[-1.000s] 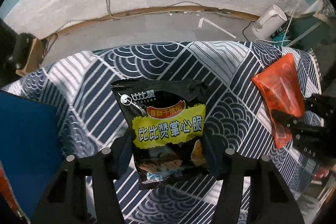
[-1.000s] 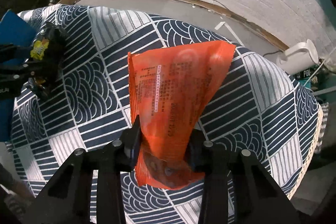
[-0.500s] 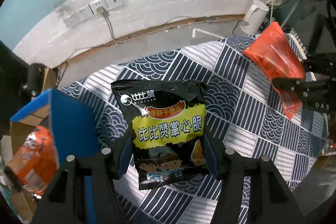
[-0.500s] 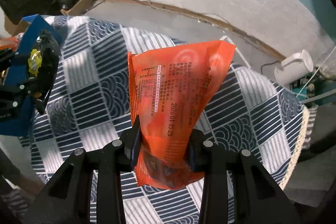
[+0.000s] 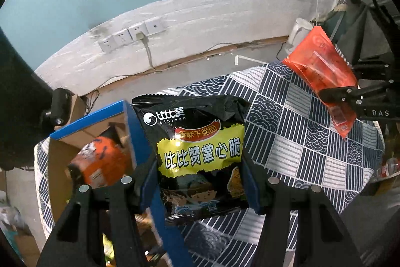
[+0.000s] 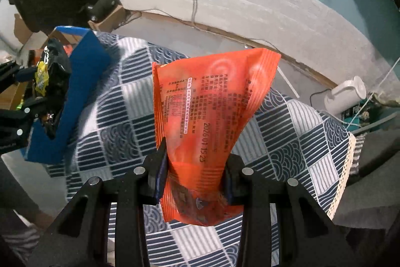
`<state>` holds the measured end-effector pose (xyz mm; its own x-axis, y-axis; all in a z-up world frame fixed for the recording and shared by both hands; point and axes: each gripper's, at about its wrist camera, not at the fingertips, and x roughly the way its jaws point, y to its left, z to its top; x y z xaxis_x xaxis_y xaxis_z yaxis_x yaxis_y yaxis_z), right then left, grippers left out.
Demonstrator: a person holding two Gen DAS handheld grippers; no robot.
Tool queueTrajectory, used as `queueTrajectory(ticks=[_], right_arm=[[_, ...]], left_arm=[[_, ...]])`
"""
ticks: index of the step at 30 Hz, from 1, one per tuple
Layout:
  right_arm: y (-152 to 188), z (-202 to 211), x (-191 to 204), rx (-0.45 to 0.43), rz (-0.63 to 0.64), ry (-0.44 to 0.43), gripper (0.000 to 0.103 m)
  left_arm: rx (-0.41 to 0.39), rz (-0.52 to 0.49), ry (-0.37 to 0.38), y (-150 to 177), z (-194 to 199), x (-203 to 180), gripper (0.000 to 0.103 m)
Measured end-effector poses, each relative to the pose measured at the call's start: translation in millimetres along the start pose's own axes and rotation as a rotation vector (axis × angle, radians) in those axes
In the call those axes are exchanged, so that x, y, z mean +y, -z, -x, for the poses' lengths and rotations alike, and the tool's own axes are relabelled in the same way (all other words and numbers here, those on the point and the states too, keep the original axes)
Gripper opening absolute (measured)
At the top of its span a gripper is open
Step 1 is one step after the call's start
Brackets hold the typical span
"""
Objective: Organize snacks
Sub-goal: 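Lift both held packets and carry them over the cardboard box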
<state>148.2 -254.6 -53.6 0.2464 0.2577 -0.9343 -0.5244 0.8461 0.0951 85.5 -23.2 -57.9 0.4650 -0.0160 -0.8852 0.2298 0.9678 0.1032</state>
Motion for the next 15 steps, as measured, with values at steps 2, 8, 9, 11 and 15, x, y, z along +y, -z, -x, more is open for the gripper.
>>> queueTrajectory(ticks=[2,8,9,11,15], right_arm=[[-2,7,9,-0.012,0.003,-0.008,0.034],[-15,27,40,-0.052,0.012,-0.054,0.035],[-18,30,48,-0.057,0.016,-0.061,0.034],[-22,33,59,-0.060,0.024,-0.072,0.034],[-32,37,87,-0.063,0.054,-0.095,0.034]], left_arm=[[-0.016,0.011,0.002,6,12,10,0.061],[-0.066,0.086,-0.004,24,37,42,0.061],[-0.068,0.100,-0.001,26,38,47,0.061],[-0.071,0.124,-0.008,34,43,60,0.061],[-0.081,0.161,-0.026,49,53,85,0.061]])
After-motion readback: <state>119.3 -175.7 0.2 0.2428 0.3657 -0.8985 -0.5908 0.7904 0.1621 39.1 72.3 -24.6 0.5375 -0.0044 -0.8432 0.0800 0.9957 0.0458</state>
